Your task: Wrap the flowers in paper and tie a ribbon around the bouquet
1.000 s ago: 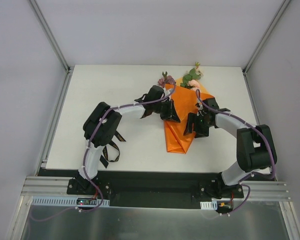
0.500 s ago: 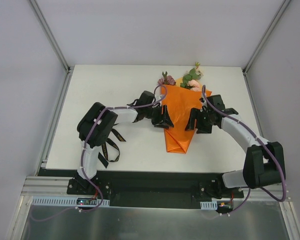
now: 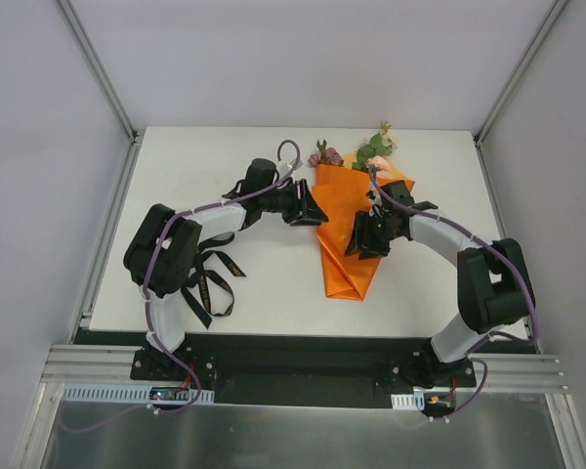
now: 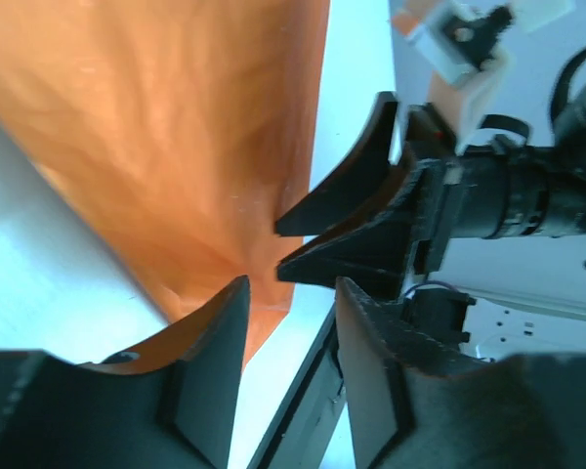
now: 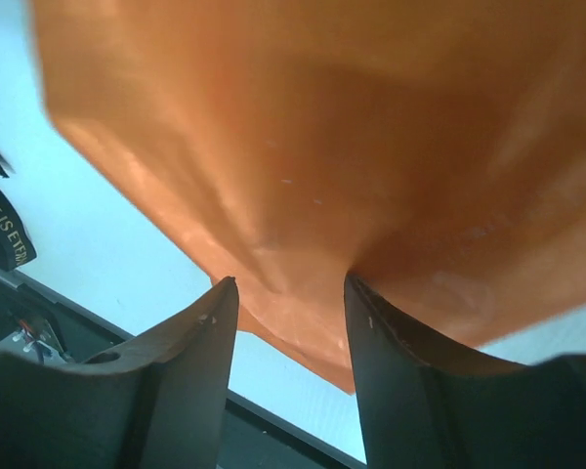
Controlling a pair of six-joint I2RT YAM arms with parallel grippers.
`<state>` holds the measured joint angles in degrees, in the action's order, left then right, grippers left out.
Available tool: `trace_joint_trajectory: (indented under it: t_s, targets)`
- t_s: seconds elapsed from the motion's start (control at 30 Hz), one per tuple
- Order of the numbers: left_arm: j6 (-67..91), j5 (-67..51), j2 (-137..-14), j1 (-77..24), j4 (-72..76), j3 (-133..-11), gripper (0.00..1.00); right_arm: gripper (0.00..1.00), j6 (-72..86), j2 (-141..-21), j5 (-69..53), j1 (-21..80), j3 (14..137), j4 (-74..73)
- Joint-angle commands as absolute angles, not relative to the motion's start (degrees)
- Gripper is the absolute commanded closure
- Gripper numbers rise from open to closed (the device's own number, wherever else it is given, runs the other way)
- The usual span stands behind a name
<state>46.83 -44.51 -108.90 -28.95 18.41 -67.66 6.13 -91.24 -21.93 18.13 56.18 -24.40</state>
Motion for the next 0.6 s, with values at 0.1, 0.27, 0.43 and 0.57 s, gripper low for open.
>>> trace_joint_trajectory:
  t_s: [0.1, 0.27, 0.43, 0.57]
  targets:
    - [52.7, -47.4, -108.9, -31.7, 26.3, -69.3, 0.66, 0.52, 7.6, -95.8, -24.8, 20.5, 59.5, -21.3]
    - [60.1, -50.5, -116.1, -33.6, 32.6, -71.0, 0.74, 0.53, 7.5, -96.9, -24.3, 20.4, 59.5, -21.3]
    - [63.4, -50.7, -121.8, -34.4, 38.5, -68.6, 0.93, 0.53, 8.2, -95.5, -26.4, 20.1, 59.2, -21.4]
    - [57.3, -48.9, -122.1, -34.1, 33.7, -66.2, 1.0, 0.53, 9.4, -91.7, -29.7, 18.1, 55.8, -20.4]
